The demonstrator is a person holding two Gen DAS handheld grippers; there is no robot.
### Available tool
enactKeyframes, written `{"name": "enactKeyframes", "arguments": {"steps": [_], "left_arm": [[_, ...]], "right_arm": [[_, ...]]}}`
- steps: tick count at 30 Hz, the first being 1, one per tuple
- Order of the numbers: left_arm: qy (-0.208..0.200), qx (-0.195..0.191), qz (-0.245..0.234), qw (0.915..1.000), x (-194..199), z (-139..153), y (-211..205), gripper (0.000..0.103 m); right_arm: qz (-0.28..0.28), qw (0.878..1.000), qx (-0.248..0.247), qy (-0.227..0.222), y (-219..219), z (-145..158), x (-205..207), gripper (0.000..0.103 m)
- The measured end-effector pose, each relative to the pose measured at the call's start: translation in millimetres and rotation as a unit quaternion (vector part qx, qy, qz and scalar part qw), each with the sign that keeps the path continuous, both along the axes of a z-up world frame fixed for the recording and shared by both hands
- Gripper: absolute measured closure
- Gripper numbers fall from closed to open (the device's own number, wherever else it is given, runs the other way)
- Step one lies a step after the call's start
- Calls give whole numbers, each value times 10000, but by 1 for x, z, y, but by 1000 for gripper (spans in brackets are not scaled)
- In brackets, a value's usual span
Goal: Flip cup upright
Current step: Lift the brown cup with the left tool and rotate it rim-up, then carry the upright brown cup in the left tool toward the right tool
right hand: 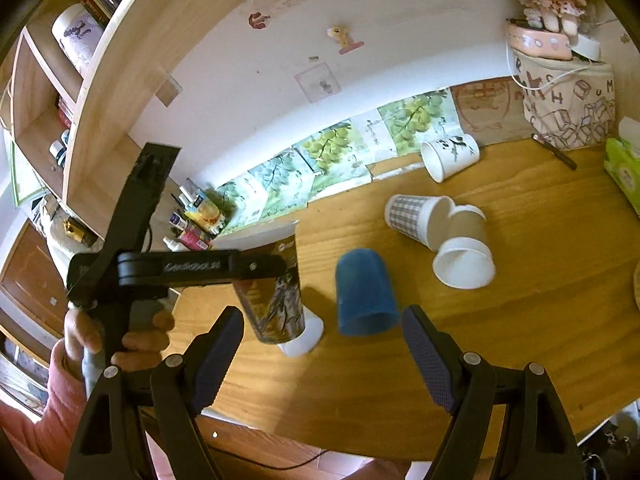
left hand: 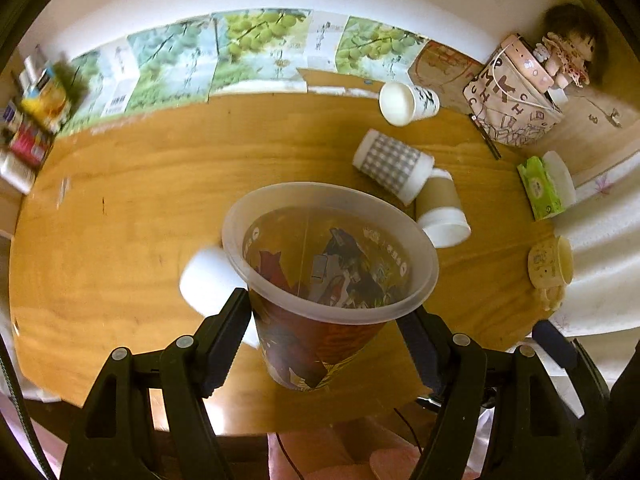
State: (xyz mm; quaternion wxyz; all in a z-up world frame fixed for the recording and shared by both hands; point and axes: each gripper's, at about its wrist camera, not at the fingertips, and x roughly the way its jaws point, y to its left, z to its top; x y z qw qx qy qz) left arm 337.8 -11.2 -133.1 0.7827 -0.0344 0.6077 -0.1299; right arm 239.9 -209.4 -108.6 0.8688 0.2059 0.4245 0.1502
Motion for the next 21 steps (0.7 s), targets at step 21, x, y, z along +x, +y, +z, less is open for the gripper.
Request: {"name": "enactKeyframes", "arguments": {"steps": [21], "left_arm": [[855, -122, 725, 9936, -63, -56, -10, 26]], "right_arm": [[713, 9961, -181, 480, -17, -27, -37, 21]]}}
